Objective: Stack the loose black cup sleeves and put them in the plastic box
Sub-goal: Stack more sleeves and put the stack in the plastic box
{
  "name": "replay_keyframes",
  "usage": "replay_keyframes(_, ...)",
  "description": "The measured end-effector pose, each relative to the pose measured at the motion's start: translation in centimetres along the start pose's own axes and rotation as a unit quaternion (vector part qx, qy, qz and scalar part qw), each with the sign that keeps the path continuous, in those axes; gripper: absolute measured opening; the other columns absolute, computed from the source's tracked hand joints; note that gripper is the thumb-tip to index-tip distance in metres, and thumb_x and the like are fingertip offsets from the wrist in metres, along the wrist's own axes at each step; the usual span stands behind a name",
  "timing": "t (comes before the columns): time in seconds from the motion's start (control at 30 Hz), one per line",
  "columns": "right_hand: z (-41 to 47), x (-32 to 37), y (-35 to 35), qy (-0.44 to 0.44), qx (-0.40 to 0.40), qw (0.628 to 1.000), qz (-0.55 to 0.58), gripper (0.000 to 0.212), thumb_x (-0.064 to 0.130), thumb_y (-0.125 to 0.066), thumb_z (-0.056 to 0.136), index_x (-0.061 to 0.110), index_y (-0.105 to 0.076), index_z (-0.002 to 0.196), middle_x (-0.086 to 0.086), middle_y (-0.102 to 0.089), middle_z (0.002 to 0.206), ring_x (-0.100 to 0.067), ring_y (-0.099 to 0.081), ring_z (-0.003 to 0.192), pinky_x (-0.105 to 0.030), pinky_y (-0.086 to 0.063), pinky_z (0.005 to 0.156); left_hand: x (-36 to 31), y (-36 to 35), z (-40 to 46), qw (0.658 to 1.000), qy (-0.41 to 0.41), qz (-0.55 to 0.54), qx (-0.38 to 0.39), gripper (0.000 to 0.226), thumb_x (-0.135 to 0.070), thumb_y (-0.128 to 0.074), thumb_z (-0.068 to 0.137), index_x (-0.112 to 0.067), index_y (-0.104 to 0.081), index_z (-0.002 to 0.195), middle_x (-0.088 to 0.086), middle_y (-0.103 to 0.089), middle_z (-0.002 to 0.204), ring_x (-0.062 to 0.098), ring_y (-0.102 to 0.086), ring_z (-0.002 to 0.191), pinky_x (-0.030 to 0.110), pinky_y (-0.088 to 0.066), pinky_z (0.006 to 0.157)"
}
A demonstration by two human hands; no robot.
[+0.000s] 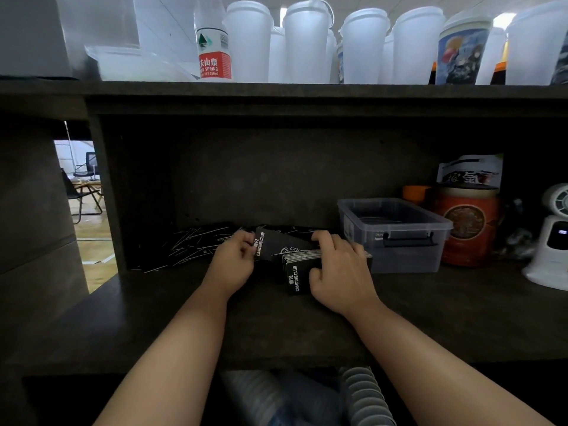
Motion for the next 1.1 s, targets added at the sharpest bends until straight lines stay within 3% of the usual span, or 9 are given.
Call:
replay_keyframes(0.07, 0.0, 0.0, 0.0, 0.003, -0.005, 1.0, 0.002, 0.053, 0.024, -0.055, 0.08, 0.023, -0.041, 0.131, 0.002, -0.054, 0.122, -0.016, -0.05, 0.113, -0.037, -0.032, 0.103, -0.2, -0.2, -0.2, 1.0, 0.003, 0.023, 0.02, 0.011, -0.017, -0.053, 0.096, -0.02, -0.059, 0.087, 0.0, -0.064, 0.087, 0.017, -0.06, 0.084, 0.037, -0.049, 0.08)
replay_keyframes(0.17, 0.0, 0.0, 0.0, 0.007, -0.008, 1.0, -0.003, 0.055, 0.024, -0.054, 0.08, 0.02, -0.043, 0.134, 0.0, -0.052, 0.128, -0.018, -0.046, 0.119, -0.037, -0.032, 0.104, -0.7, -0.8, -0.6, 0.994, -0.019, 0.08, 0.07, 0.029, -0.022, -0.051, 0.098, -0.022, -0.054, 0.069, 0.001, -0.059, 0.078, 0.018, -0.056, 0.077, 0.035, -0.044, 0.073)
replay_keyframes(0.4, 0.2, 0.0, -0.7, 0.009, 0.026, 1.0, -0.016, 0.051, 0.026, -0.052, 0.084, 0.02, -0.047, 0.134, 0.0, -0.055, 0.127, -0.018, -0.045, 0.121, -0.035, -0.027, 0.107, -2.4, -1.2, -1.3, 0.977, -0.112, 0.169, 0.069, 0.029, -0.023, -0.043, 0.099, -0.028, -0.051, 0.072, -0.009, -0.06, 0.077, 0.013, -0.057, 0.078, 0.038, -0.048, 0.073)
replay_keyframes(0.53, 0.1, 0.0, -0.4, 0.011, 0.013, 1.0, -0.016, 0.044, 0.026, -0.054, 0.082, 0.017, -0.054, 0.125, -0.002, -0.05, 0.12, -0.019, -0.042, 0.116, -0.036, -0.032, 0.103, -2.7, 0.2, -1.2, 0.961, -0.116, 0.241, -0.065, 0.013, -0.023, -0.048, 0.096, -0.024, -0.06, 0.095, -0.007, -0.061, 0.095, 0.013, -0.056, 0.09, 0.03, -0.044, 0.071)
replay_keyframes(0.6, 0.1, 0.0, -0.4, 0.015, 0.002, 1.0, -0.001, 0.04, 0.025, -0.053, 0.08, 0.015, -0.058, 0.118, -0.002, -0.053, 0.113, -0.019, -0.047, 0.11, -0.035, -0.035, 0.101, -2.1, 0.6, -0.9, 0.955, -0.098, 0.261, -0.099, 0.017, -0.028, -0.056, 0.093, -0.021, -0.058, 0.109, -0.002, -0.06, 0.106, 0.017, -0.055, 0.102, 0.03, -0.045, 0.077)
replay_keyframes(0.7, 0.1, 0.0, -0.6, 0.014, 0.006, 1.0, 0.011, 0.04, 0.032, -0.045, 0.078, 0.017, -0.057, 0.113, 0.001, -0.06, 0.103, -0.018, -0.053, 0.102, -0.034, -0.03, 0.102, -1.2, 0.2, -0.4, 0.949, -0.063, 0.301, -0.068, 0.05, -0.043, -0.063, 0.088, -0.021, -0.049, 0.132, 0.002, -0.056, 0.127, 0.02, -0.05, 0.12, 0.035, -0.045, 0.095)
replay_keyframes(0.8, 0.1, 0.0, -0.6, 0.011, 0.011, 1.0, 0.009, 0.041, 0.038, -0.039, 0.081, 0.02, -0.055, 0.114, 0.004, -0.059, 0.1, -0.016, -0.052, 0.099, -0.035, -0.027, 0.1, -0.9, -0.4, -0.4, 0.948, -0.056, 0.311, -0.024, 0.062, -0.05, -0.063, 0.086, -0.026, -0.045, 0.141, 0.005, -0.052, 0.134, 0.02, -0.047, 0.125, 0.036, -0.043, 0.101)
replay_keyframes(0.97, 0.0, 0.1, -0.5, 0.014, 0.007, 1.0, 0.011, 0.044, 0.041, -0.035, 0.082, 0.02, -0.055, 0.115, 0.005, -0.059, 0.101, -0.015, -0.05, 0.099, -0.035, -0.026, 0.099, -1.7, -0.2, -0.5, 0.94, -0.111, 0.32, -0.047, 0.031, -0.038, -0.052, 0.097, -0.03, -0.062, 0.125, 0.006, -0.062, 0.113, 0.02, -0.055, 0.109, 0.032, -0.044, 0.089)
replay_keyframes(1.1, 0.1, 0.0, -0.6, 0.014, 0.014, 1.0, 0.007, 0.04, 0.04, -0.037, 0.084, 0.022, -0.054, 0.115, 0.006, -0.058, 0.101, -0.014, -0.05, 0.099, -0.034, -0.026, 0.099, -3.7, -0.2, -1.2, 0.867, -0.213, 0.43, -0.135, 0.013, -0.021, -0.066, 0.09, -0.022, -0.071, 0.102, 0.0, -0.07, 0.089, 0.017, -0.062, 0.088, 0.029, -0.047, 0.077)
Point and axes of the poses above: each hand's wrist, its own z-axis towards the middle knuckle, its own y-axis out of the back of the hand, x = y × z, the point moved 6 cm from there along z, towards the middle knuckle
